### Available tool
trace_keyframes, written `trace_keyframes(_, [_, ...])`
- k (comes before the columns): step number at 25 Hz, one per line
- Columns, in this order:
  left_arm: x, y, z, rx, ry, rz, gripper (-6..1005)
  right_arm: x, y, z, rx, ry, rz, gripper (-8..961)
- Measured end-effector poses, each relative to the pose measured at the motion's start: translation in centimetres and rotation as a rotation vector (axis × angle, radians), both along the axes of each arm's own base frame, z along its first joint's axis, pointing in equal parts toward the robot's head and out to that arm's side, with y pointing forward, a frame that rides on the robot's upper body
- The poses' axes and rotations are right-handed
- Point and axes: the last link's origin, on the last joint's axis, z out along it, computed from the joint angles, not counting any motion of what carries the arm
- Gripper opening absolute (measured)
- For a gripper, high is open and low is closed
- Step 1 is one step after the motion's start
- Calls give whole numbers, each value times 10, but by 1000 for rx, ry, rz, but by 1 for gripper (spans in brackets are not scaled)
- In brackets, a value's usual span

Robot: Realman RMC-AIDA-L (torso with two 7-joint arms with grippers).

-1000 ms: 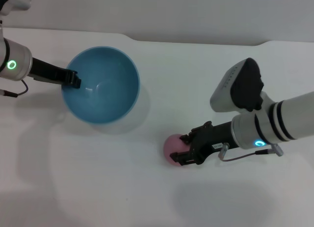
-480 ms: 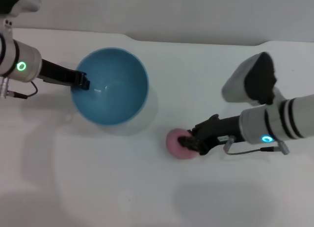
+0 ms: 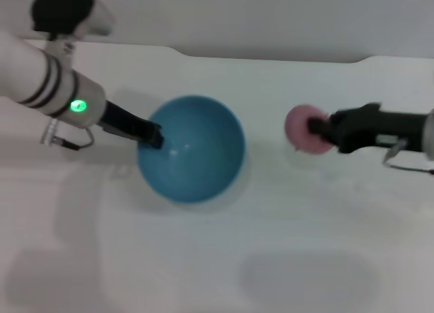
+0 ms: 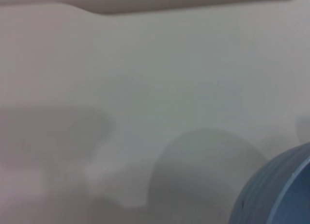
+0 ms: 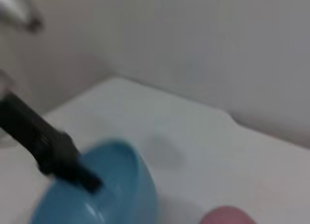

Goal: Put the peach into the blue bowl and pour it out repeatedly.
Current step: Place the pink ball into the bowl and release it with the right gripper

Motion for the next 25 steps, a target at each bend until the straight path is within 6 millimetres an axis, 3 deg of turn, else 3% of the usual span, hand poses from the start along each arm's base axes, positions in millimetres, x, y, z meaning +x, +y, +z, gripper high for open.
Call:
trace_keyframes(4, [21, -4, -25, -88, 56, -38, 0, -13, 0, 20, -26, 39, 59, 85])
trace_keyframes(7, [34, -7, -40, -137, 88, -66, 0, -27, -3, 18, -76, 13, 137, 69])
trace_keyframes(13, [55, -14, -61, -201, 95, -122, -1, -50, -13, -9, -218, -87, 285, 45])
trace_keyframes(19, [63, -14, -64, -207, 68, -131, 0, -61, -21, -41, -303, -201, 371, 102])
trace_keyframes(25, [63, -14, -64, -205, 64, -129, 0, -61, -18, -49, -300, -222, 328, 159])
